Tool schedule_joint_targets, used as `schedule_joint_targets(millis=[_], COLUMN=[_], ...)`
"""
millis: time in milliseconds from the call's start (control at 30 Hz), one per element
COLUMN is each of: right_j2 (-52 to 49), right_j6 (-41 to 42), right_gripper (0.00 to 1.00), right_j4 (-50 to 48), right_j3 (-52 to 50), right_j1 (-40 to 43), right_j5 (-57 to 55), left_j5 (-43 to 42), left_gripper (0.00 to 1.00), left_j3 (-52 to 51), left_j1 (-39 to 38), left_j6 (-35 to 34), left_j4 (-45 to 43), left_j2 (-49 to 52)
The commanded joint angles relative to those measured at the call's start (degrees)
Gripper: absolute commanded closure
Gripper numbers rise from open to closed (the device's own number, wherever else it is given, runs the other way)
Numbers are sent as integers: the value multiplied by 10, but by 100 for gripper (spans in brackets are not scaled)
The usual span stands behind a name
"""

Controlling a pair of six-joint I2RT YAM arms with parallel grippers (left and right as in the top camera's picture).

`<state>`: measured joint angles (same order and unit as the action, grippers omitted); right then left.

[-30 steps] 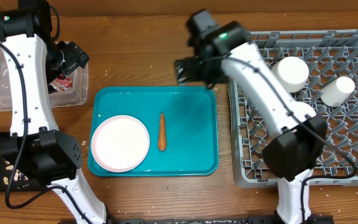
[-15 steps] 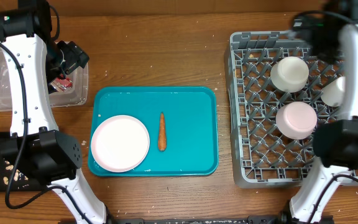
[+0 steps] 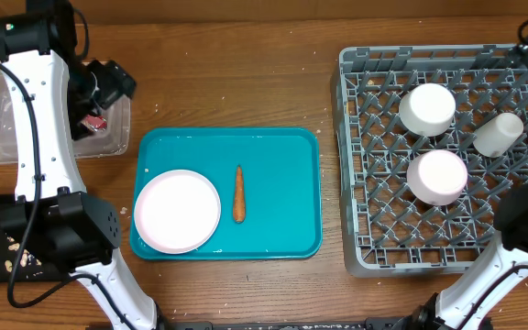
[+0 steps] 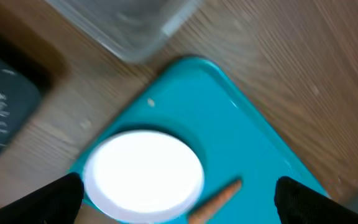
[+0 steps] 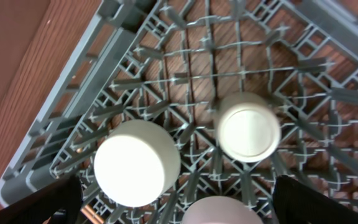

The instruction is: Sort waste into correct bins and load items into the dishwasher

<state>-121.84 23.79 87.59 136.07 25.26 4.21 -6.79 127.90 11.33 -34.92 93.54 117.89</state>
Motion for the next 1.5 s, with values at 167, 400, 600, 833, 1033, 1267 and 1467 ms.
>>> schedule_joint_targets(millis=[167,400,600,833,1033,1267,1467], right_j2=[17,17,17,17,17,17,17], right_j6=[3,3,3,3,3,3,3], right_gripper=[0,0,0,0,0,0,0], right_j4=[-3,-3,-3,-3,-3,-3,-3], right_j3=[11,11,11,11,11,11,11], right_j1=[3,2,2,2,2,2,2], right_j5=[-1,-1,-1,-1,-1,-1,-1], left_j5=[-182,-17,27,52,56,52,24], left_gripper=[2,4,4,3,2,0,0], left_j3=[10,0,-46,-144,-222,-293,-367], left_j1=[-95,-266,-376,-409,-402,-402,-401], left_j6=[137,108,44,-30,-34,-15,15], left_j4=[7,28,27,-1,-76,-153,-244], left_j2=[-5,-5,-5,-5,-5,-5,-5])
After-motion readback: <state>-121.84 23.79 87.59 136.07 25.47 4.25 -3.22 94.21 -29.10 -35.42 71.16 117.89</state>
